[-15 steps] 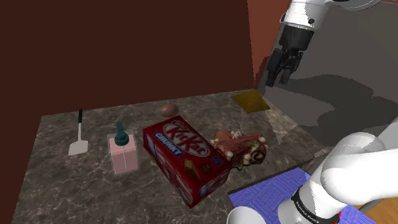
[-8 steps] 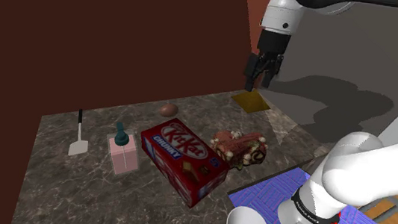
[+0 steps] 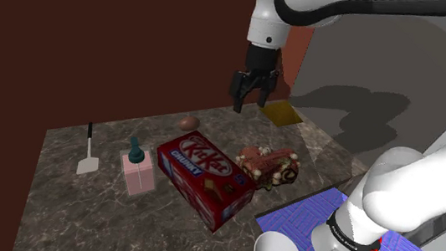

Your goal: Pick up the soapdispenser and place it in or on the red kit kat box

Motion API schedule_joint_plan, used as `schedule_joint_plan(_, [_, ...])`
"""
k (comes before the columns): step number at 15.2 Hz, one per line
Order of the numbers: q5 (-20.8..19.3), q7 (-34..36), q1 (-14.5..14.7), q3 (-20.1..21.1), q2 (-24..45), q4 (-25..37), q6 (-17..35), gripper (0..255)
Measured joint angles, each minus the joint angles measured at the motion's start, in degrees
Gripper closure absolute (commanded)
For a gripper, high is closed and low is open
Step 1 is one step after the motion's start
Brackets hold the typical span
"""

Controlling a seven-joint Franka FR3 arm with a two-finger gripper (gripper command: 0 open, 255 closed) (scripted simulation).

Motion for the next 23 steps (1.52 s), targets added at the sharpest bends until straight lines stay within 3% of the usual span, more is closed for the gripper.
schedule_joint_plan(6, [-0.41,7.41,1.04,6.3,10.51,5.6,5.54,0])
schedule_joint_plan(11, [-3.43,14.01,1.76,10.66,21.06,12.65,9.0,0])
schedule_joint_plan(16, [-8.79,21.55,3.69,13.91,33.01,22.08,10.65,0])
schedule_joint_plan(23, [-17.63,31.1,9.9,14.98,50.75,39.0,9.25,0])
